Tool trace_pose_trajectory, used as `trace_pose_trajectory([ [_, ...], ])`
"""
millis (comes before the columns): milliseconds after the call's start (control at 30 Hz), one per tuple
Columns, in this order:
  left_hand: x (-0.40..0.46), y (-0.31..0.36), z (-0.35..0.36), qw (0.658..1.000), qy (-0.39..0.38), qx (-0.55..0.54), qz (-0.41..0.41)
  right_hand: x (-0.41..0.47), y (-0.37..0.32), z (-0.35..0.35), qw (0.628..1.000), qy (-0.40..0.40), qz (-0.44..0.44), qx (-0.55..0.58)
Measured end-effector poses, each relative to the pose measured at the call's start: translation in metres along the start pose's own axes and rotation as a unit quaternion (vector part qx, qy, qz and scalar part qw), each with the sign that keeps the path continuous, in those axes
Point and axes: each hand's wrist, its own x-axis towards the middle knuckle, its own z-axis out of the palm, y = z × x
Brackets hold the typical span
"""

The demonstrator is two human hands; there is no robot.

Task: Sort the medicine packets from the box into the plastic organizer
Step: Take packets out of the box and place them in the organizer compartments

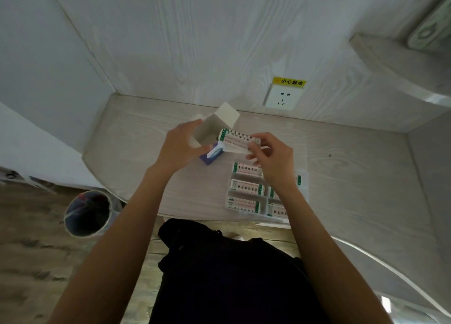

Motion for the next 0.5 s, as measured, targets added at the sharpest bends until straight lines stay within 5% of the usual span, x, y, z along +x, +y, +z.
trace_pose_trajectory([
  [67,-0.002,0.005,-0.003,0.991,0.108,0.027,0.081,-0.006,0.002,-0.008,1.0,-0.008,0.017,0.025],
  [133,-0.008,0.027,-0.005,0.981,0.124,-0.042,0.143,-0.011,0.005,-0.019,0.998,-0.015,0.03,0.045],
  [333,-0.025,0.073,0.031,0.962,-0.155,-0.181,0.132,-0.03,0.017,-0.039,0.994,-0.039,0.051,0.092],
  [500,-0.035,0.065,0.062,0.933,-0.245,-0.26,0.028,-0.045,0.033,-0.041,0.996,-0.018,0.065,0.059],
])
